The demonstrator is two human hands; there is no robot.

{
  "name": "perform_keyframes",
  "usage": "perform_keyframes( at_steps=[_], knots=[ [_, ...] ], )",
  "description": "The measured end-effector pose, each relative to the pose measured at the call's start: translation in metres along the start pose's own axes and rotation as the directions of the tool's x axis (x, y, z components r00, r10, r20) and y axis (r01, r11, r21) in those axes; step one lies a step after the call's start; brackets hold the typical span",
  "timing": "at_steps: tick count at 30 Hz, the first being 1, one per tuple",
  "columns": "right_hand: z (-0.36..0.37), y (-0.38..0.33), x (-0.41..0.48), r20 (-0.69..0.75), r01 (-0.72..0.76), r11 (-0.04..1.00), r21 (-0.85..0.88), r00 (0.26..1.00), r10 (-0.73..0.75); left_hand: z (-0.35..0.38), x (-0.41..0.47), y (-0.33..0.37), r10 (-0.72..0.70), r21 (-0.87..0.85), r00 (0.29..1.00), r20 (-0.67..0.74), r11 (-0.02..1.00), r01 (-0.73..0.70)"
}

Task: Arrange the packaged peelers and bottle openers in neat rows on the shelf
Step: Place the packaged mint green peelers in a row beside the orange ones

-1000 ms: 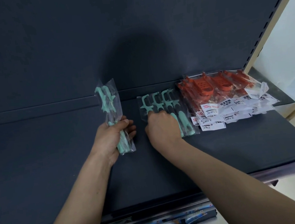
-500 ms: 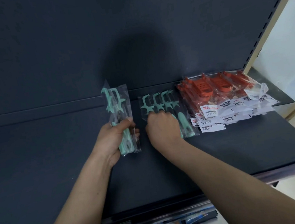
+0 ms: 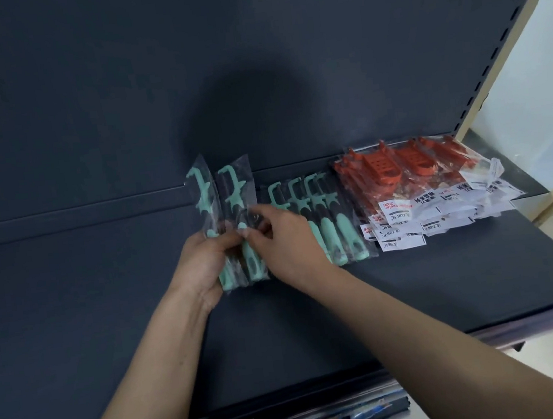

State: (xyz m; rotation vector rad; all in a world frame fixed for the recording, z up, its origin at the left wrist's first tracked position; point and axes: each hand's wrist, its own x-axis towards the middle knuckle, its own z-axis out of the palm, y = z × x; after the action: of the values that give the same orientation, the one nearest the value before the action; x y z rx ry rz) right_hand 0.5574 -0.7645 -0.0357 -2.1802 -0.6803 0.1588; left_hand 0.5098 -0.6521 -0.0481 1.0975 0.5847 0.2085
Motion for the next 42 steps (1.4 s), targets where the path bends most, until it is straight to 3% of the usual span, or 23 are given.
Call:
perform_keyframes(
  at_steps=[9,12,15,19,22,26,30,42],
  knots=[
    [0.009,-0.005,0.008,-0.105,-0.189,0.975,0.118,0.974,0.201,0.005,-0.001,0.004,-0.015,0.083,0.999,0.04,0.996,0.012],
    [0.008,-0.005,0.008,-0.169,-0.157,0.981,-0.117,0.976,0.136,-0.005,0.003,0.01,0.005,0.172,0.998,-0.058,0.985,0.005],
    [0.014,-0.004,0.007,-0.156,-0.111,0.881,-0.46,0.987,0.044,-0.011,0.005,0.012,0.064,0.331,0.987,-0.148,0.944,-0.012],
    [0.023,-0.005,0.004,-0.103,-0.072,0.784,-0.617,0.995,0.01,-0.012,0.003,0.013,0.02,0.354,0.988,-0.155,0.934,0.037],
    [0.029,-0.008,0.004,-0.075,-0.08,0.778,-0.623,0.996,0.043,-0.015,-0.001,0.015,-0.042,0.32,0.983,-0.176,0.942,0.097],
    [0.034,-0.01,0.003,-0.059,-0.112,0.795,-0.597,0.994,0.095,-0.019,-0.001,0.016,0.009,0.324,0.981,-0.192,0.944,0.055],
    [0.031,-0.01,0.005,-0.056,-0.113,0.794,-0.597,0.993,0.099,-0.021,-0.001,0.014,0.028,0.26,0.986,-0.166,0.966,0.016],
    [0.022,0.003,0.01,-0.054,-0.093,0.863,-0.497,0.996,0.076,-0.021,0.003,0.009,0.008,0.31,0.982,-0.189,0.949,0.052]
  ],
)
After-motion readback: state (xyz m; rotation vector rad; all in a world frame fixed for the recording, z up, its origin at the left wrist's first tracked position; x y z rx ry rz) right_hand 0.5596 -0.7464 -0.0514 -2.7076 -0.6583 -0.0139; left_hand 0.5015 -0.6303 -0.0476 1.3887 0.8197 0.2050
